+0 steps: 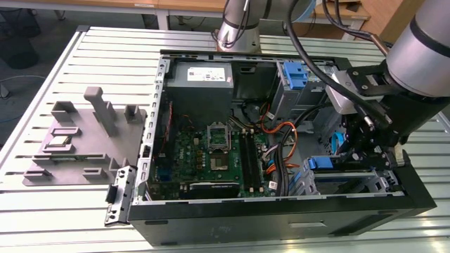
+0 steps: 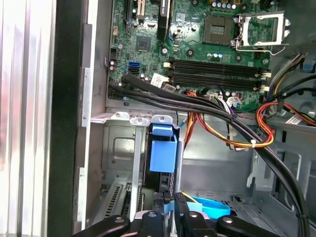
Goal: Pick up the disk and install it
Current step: 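Insert the first disk wire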
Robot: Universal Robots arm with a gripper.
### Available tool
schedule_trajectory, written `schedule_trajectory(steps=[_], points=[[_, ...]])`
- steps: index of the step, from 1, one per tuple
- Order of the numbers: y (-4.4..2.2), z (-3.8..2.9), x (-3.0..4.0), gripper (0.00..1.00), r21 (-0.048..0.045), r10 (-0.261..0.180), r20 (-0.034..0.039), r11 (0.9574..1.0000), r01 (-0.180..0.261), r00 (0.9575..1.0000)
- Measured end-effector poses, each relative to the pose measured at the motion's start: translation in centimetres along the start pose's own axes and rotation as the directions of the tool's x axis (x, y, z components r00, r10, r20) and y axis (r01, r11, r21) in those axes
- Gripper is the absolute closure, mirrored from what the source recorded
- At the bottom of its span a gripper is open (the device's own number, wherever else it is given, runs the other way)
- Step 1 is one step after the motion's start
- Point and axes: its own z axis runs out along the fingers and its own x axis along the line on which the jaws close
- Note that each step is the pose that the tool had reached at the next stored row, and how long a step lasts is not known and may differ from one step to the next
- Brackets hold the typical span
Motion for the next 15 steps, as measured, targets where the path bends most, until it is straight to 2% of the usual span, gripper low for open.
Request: schedule_trajectory(steps=[5, 11, 15], points=[[-0.08, -1.0, -0.04, 0.76, 0.0, 0.0, -0.0001, 1.0, 0.0, 1.0], [-0.57, -0.94, -0.01, 0.76, 0.0003, 0.006, 0.0002, 1.0, -0.006, 1.0], [-0.61, -0.85, 0.0, 0.76, 0.0024, 0.054, -0.0035, 0.9985, -0.054, 0.9985]])
